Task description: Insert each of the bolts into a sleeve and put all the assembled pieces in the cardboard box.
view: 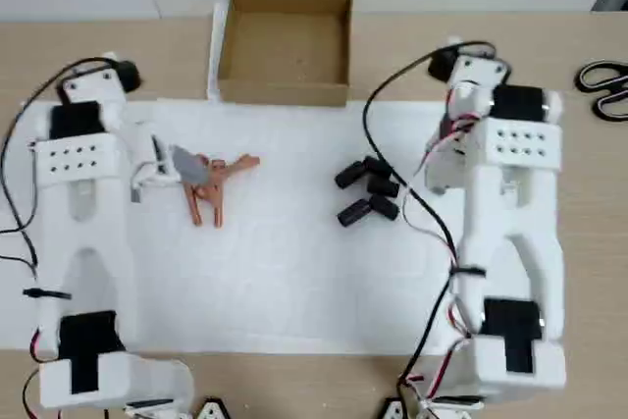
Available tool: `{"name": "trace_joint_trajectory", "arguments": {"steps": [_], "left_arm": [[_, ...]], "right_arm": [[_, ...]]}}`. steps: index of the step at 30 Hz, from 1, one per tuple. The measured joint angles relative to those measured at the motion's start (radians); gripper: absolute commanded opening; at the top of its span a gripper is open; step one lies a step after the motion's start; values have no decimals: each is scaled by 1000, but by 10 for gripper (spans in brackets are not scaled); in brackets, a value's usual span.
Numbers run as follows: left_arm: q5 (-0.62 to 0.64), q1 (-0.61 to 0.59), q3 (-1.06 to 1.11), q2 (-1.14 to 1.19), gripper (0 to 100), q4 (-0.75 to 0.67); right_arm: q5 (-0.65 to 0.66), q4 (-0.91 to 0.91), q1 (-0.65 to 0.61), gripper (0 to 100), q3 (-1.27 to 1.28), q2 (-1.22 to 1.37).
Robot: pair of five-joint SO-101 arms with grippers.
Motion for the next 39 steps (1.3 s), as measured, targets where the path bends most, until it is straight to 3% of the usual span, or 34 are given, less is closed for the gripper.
{"name": "trace_joint_trajectory", "arguments": {"steps": [8, 14, 24, 32, 39], "left_arm": [[-83, -41, -11, 2, 337, 37], [-94, -41, -11, 8, 337, 49], [-92, -41, -11, 8, 337, 54], [-92, -41, -11, 8, 337, 54], [-92, -41, -11, 8, 337, 54]], "right_arm": [[6, -3, -138, 253, -3, 198], [124, -3, -230, 252, -3, 242], [348, -25, -245, 252, -3, 249], [382, -123, -247, 249, -3, 281], [382, -198, -241, 151, -3, 391]]}}
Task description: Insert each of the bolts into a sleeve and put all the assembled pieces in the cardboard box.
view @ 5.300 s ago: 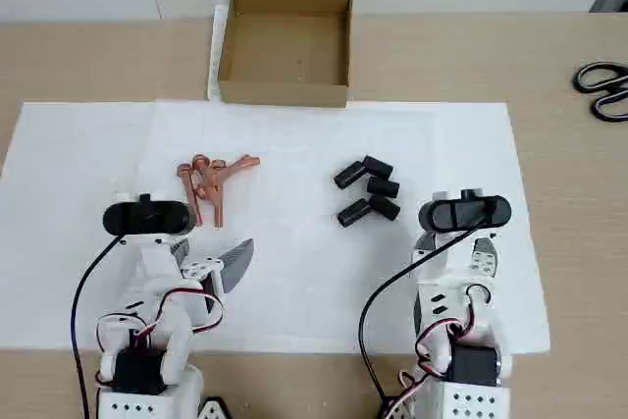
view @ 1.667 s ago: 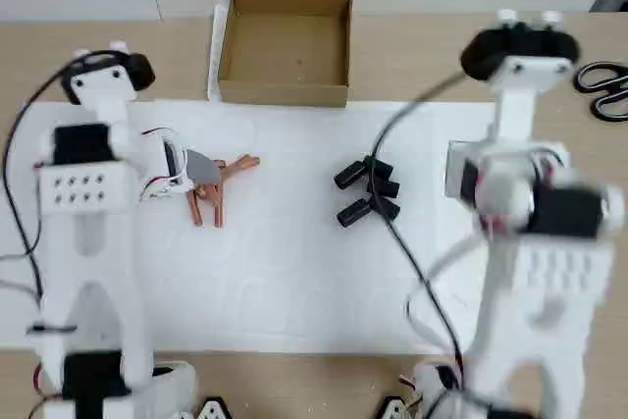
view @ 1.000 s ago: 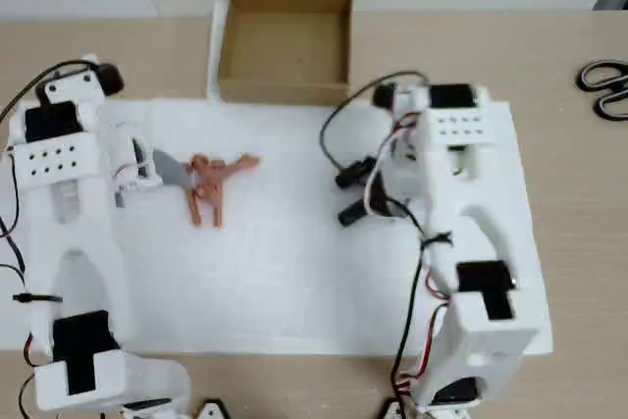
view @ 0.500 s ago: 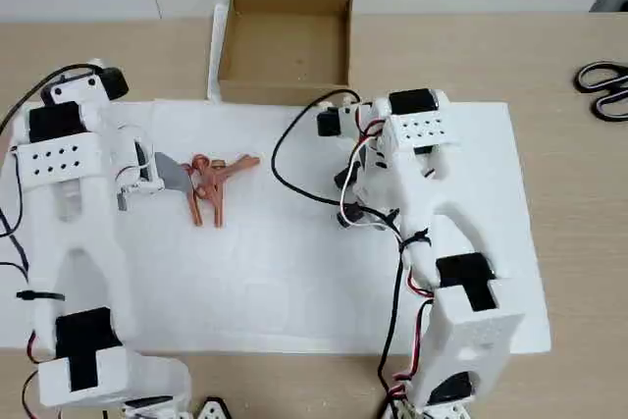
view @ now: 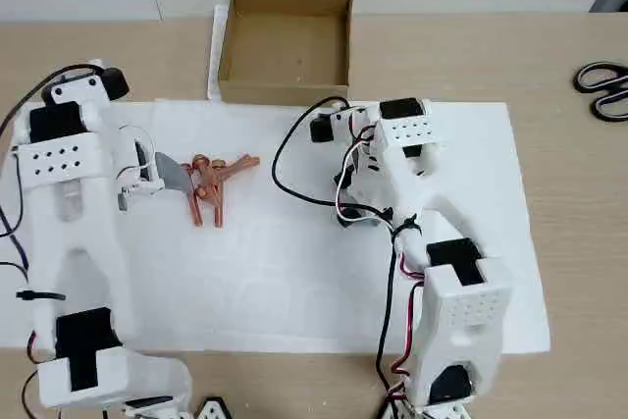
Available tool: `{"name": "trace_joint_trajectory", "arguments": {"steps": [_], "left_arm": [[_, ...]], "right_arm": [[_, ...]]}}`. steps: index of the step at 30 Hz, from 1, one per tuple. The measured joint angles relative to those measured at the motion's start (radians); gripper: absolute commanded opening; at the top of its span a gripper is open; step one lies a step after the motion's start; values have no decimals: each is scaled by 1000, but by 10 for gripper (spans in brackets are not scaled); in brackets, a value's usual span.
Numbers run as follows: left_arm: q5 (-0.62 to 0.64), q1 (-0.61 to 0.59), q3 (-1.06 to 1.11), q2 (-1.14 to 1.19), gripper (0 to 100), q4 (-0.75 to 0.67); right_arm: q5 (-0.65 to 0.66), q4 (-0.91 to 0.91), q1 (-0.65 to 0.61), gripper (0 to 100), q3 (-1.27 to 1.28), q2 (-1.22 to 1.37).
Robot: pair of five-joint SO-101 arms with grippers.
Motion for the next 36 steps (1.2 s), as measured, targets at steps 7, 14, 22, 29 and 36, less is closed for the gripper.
{"name": "trace_joint_trajectory", "arguments": {"steps": [7, 14, 22, 29, 36], "left_arm": [[0, 0, 0, 0, 337, 0], [0, 0, 0, 0, 337, 0], [0, 0, 0, 0, 337, 0], [0, 0, 0, 0, 337, 0], [0, 0, 0, 0, 337, 0]], "right_arm": [[0, -25, 5, 143, -9, 20], [0, -25, 6, 75, -17, 25], [0, 55, 6, 5, -74, 31], [2, 180, -2, 5, -170, 32], [2, 201, -2, 5, -195, 32]]}}
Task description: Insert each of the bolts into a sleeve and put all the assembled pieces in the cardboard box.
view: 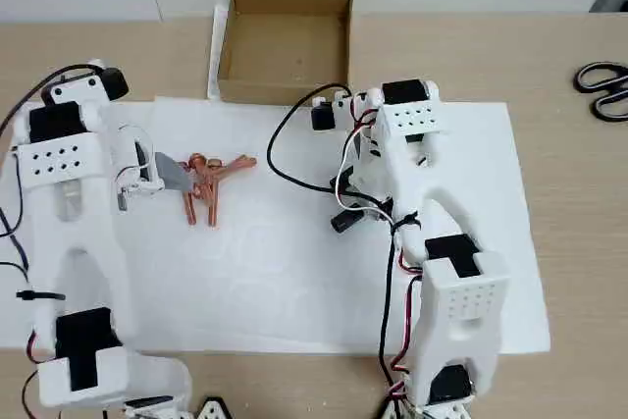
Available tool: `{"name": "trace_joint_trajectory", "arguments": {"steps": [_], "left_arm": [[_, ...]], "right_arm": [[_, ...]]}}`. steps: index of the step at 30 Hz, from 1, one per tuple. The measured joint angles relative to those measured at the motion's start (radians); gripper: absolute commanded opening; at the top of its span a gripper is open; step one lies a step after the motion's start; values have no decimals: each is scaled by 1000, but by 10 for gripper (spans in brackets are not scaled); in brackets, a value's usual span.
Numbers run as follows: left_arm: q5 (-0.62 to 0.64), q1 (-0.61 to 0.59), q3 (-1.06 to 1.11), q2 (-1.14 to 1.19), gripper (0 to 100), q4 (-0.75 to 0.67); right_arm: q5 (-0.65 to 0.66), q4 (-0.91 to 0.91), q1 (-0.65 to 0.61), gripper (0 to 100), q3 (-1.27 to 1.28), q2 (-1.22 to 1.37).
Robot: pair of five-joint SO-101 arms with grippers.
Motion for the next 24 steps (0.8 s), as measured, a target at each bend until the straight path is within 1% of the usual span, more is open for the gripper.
{"name": "trace_joint_trajectory", "arguments": {"steps": [11, 13, 16, 18, 24], "left_arm": [[0, 0, 0, 0, 337, 0], [0, 0, 0, 0, 337, 0], [0, 0, 0, 0, 337, 0], [0, 0, 0, 0, 337, 0], [0, 0, 0, 0, 337, 0]], "right_arm": [[0, 9, 2, 9, 68, 6], [0, 9, -2, 33, 68, 6], [0, 9, -3, 111, 68, 6], [0, 9, 0, 144, 68, 6], [0, 9, -3, 140, 68, 6]]}}
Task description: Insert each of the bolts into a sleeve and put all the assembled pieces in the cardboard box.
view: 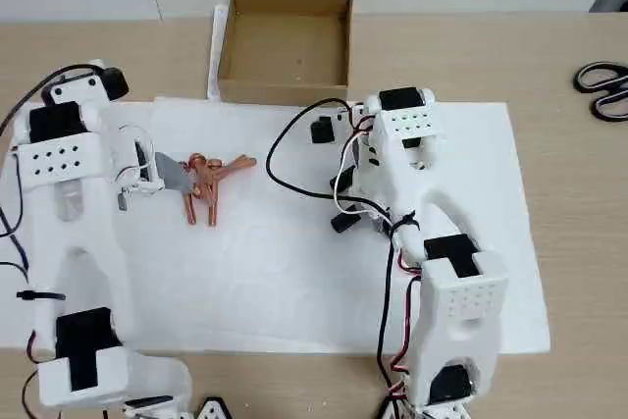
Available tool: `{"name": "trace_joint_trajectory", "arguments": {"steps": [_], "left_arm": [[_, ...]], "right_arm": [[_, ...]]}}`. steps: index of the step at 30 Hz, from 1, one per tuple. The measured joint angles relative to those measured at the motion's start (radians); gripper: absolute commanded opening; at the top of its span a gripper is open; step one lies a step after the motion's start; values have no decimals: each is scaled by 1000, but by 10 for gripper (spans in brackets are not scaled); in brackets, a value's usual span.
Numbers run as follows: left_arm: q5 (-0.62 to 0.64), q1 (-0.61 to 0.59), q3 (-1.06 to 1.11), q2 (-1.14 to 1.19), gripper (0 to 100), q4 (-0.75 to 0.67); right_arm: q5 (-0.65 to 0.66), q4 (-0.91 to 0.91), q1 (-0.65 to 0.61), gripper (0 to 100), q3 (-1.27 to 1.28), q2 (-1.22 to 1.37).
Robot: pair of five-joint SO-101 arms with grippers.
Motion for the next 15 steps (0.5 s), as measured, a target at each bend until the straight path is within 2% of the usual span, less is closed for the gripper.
{"name": "trace_joint_trajectory", "arguments": {"steps": [15], "left_arm": [[0, 0, 0, 0, 337, 0]], "right_arm": [[0, -6, -2, 140, 0, 0]]}}
